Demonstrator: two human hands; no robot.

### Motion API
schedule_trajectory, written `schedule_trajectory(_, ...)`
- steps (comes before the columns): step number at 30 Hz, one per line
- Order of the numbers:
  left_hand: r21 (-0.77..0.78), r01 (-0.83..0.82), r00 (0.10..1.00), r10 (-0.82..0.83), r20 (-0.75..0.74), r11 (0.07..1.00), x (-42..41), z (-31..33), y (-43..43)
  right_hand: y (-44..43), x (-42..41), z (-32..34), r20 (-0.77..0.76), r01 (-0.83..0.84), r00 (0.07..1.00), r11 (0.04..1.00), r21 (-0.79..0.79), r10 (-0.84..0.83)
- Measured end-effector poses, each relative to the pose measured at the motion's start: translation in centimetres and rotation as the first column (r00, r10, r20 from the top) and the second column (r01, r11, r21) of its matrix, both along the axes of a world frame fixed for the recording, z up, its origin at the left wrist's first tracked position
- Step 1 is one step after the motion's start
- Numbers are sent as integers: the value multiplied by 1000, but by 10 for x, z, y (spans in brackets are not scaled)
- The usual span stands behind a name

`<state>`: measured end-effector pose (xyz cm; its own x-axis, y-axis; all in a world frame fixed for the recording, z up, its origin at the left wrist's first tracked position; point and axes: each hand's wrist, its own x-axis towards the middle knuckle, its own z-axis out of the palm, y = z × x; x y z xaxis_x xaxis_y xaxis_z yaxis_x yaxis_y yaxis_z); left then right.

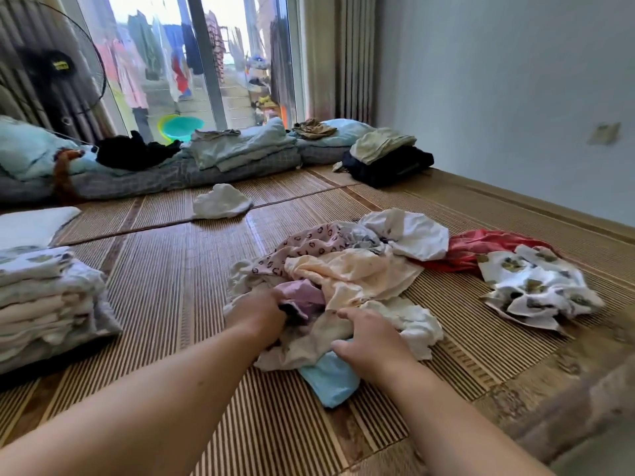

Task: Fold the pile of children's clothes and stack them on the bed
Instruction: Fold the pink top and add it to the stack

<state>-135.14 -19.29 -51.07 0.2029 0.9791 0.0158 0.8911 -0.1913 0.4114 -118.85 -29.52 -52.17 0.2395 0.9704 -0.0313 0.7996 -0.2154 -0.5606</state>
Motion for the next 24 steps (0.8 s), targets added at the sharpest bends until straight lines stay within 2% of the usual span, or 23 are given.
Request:
schedule_trajectory(4,19,143,978,-144,151,990,-5,56,3,0,1,4,-24,63,998,997,35,-62)
schedule_trajectory(8,168,244,952,-269,146,955,-30,119,-12,-6,-21,22,-184,86,981,983,164,-55)
schedule_trajectory(11,213,276,921,-322,221,937,-60,161,-26,-14,-45,45,-306,85,952,960,266,0)
schedule_trajectory(14,204,261,904,-313,292,943,-91,196,-44,-26,-76,71,-391,-3,908,935,354,150)
schedule_trajectory(15,218,245,904,-304,300,945,-102,207,-50,-31,-89,81,-425,-48,877,922,384,223)
schedule_trajectory(17,238,203,931,-263,253,950,-120,226,-65,-42,-120,100,-549,-114,750,889,443,369)
schedule_trajectory(19,237,156,973,-191,132,959,-134,238,-79,-50,-150,114,-670,-153,577,867,474,468)
schedule_trajectory(20,218,140,987,-153,45,966,-143,241,-86,-55,-165,122,-697,-140,532,862,488,481)
schedule_trajectory(21,194,144,989,-138,-44,970,-150,243,-93,-55,-175,128,-646,-120,604,855,504,466)
schedule_trajectory(22,156,162,983,-146,-111,974,-157,243,-99,-57,-185,134,-546,-119,718,849,516,432)
schedule_trajectory(24,93,192,974,-179,-137,977,-168,237,-108,-55,-200,146,-361,-180,843,842,508,398)
